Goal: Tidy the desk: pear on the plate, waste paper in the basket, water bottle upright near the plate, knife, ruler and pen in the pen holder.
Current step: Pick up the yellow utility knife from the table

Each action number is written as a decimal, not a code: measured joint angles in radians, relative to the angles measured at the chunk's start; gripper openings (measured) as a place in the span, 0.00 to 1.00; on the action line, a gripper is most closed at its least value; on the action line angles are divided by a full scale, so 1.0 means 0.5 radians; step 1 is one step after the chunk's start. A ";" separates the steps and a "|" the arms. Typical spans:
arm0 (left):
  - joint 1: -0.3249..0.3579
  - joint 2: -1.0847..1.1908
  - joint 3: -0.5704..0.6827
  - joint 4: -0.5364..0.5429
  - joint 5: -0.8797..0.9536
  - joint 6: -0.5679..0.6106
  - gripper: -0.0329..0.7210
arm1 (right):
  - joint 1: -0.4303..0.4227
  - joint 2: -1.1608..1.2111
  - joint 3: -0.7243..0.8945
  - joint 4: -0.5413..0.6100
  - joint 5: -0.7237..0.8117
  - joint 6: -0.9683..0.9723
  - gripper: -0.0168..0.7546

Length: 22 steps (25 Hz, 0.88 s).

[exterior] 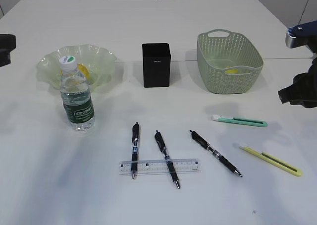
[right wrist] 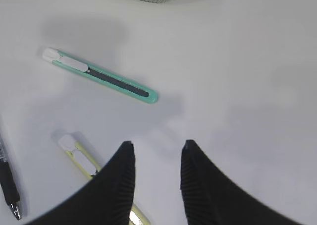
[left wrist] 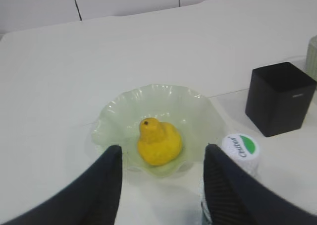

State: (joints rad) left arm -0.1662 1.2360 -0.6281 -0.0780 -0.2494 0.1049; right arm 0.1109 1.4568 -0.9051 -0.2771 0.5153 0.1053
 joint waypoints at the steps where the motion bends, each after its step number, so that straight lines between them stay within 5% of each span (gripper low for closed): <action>1: 0.033 0.000 0.000 -0.003 0.000 0.000 0.55 | 0.000 0.000 0.000 0.000 0.000 0.000 0.33; 9: 0.266 0.000 0.000 0.156 0.143 0.029 0.55 | 0.000 0.000 0.000 0.000 0.000 -0.048 0.33; 22: 0.285 -0.151 0.000 0.298 0.420 0.040 0.55 | 0.000 0.000 -0.002 0.016 0.174 -0.180 0.33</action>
State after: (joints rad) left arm -0.0239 1.1607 -0.6281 0.0712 -0.0392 0.1247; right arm 0.1109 1.4568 -0.9063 -0.2690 0.6024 0.0151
